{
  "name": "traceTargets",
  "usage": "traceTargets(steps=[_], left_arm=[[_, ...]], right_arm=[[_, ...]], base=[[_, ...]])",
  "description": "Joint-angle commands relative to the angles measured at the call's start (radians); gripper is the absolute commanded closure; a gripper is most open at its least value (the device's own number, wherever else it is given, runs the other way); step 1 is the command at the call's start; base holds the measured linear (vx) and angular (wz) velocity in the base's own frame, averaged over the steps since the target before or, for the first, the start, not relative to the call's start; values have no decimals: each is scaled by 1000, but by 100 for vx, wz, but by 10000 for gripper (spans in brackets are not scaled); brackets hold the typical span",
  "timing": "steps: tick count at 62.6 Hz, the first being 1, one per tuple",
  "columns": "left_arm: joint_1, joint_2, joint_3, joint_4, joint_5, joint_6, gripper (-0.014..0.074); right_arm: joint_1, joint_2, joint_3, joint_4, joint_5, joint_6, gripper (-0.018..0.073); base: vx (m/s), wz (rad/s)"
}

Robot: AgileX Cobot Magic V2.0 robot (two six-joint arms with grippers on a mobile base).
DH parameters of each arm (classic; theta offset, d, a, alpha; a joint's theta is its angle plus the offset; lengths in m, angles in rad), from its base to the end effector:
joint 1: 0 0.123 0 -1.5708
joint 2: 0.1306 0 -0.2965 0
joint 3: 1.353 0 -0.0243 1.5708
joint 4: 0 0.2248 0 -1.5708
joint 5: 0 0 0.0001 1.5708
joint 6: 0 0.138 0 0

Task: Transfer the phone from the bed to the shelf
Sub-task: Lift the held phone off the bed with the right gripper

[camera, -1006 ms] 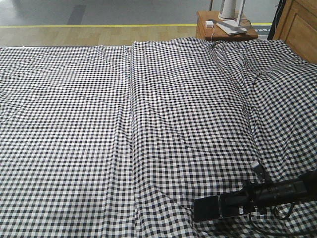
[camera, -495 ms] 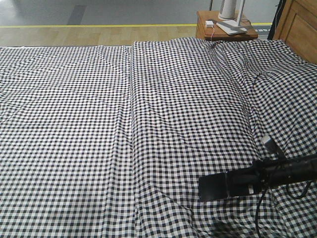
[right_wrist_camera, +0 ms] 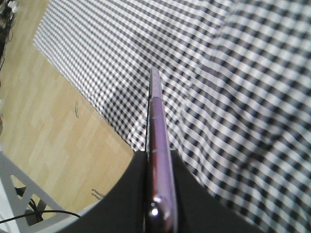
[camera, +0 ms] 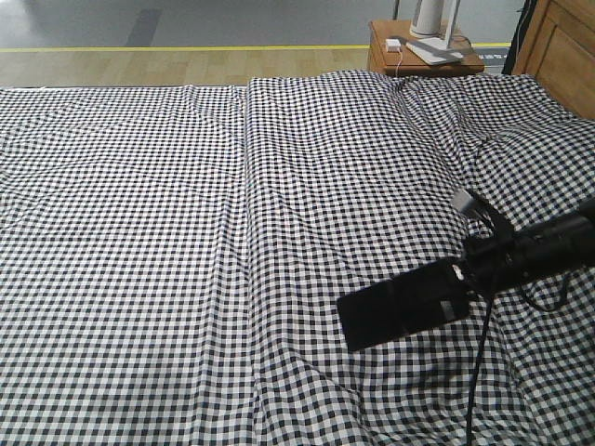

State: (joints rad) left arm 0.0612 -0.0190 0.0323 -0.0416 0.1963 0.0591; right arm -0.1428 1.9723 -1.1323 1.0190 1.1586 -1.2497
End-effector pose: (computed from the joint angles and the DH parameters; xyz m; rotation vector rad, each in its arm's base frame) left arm 0.0646 0.0028 0.1799 -0.0302 1.6930 0.0527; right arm 0.3381 0.0602 0.1564 -0.6443 2.5112 1.1719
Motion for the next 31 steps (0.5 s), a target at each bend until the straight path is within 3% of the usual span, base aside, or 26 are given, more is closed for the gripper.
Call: traceTargets(steps=[1,31], left_arm=[[0,-8,7,-9,-70,0,595],[0,-8,7,-9,-70,0,595]], right_arm=[[46,-110,-16,69,130,7,561],[260,-392,-16,70,130,144,561]], base=[[0,0],[0,0]])
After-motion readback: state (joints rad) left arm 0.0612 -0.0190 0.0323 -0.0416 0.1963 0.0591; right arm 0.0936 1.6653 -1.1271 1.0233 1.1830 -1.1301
